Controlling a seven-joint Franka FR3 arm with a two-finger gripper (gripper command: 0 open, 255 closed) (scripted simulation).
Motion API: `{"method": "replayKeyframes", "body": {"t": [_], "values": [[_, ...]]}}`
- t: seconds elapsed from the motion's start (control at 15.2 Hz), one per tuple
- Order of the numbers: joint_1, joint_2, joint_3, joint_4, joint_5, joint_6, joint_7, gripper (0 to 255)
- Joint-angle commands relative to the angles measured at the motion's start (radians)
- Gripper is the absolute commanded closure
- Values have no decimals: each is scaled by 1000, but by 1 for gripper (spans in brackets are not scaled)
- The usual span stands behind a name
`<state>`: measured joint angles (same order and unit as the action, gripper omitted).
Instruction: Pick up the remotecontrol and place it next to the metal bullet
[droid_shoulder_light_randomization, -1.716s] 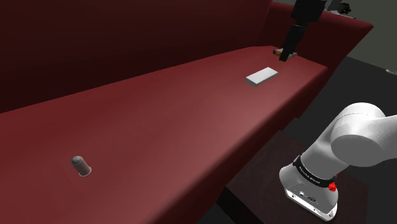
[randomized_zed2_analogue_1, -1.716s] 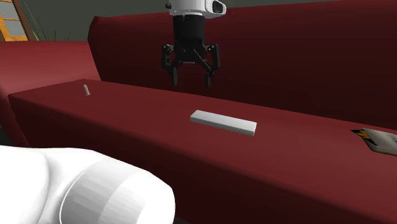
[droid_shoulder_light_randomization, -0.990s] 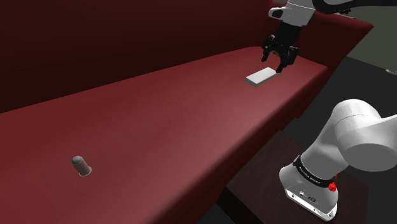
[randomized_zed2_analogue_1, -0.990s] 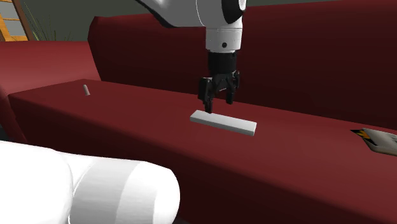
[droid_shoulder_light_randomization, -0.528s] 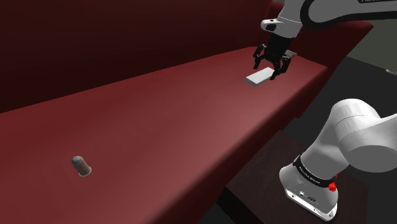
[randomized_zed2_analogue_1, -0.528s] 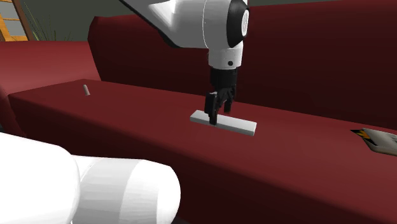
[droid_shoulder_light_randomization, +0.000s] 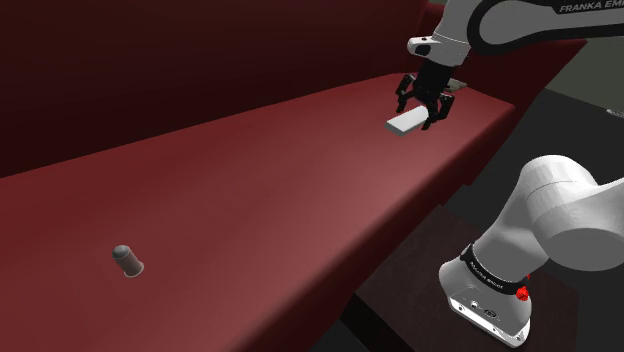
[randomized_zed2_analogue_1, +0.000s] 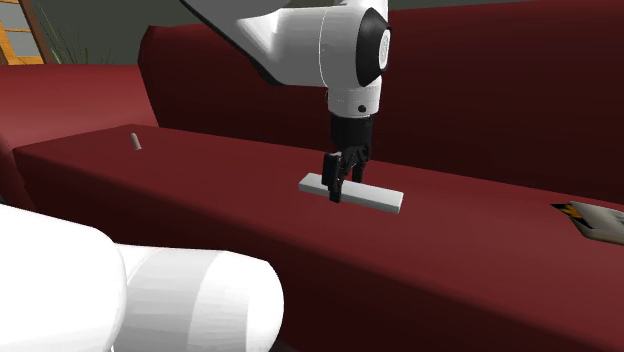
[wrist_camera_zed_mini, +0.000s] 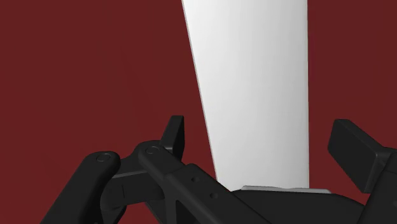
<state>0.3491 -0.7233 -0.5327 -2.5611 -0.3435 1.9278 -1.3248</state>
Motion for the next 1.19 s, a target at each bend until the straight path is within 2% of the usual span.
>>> {"method": "replayKeyframes", "body": {"t": [0.0,0.07,0.66,1.12], "values": [[0,0,0,0,0,0,0,0],[0,0,0,0,0,0,0,255],[0,0,0,0,0,0,0,255],[7,-13,29,83,23,-96,-3,255]]}}
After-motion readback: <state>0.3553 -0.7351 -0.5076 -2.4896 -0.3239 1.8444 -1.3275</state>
